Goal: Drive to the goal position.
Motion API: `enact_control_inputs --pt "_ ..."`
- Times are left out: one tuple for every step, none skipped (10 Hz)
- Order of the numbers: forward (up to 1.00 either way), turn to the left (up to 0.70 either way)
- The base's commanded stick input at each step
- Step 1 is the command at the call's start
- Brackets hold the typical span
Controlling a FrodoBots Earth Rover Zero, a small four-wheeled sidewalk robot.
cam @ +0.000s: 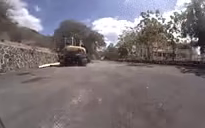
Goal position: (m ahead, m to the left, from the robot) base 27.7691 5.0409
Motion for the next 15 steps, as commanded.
enact_control_inputs --pt "0.85 0.01" --pt "0.85 0.01" --pt "0.85 0.01" --pt "0.85 0.01" --pt "0.85 0.01" --pt "0.85 0.01" --pt "0.85 0.01" --pt "0.85 0.01" --pt "0.85 0.01" --pt "0.85 0.01" --pt "0.85 0.01" --pt "0.85 0.01" --pt "0.85 0.01" --pt "0.85 0.01" --pt "0.85 0.01"
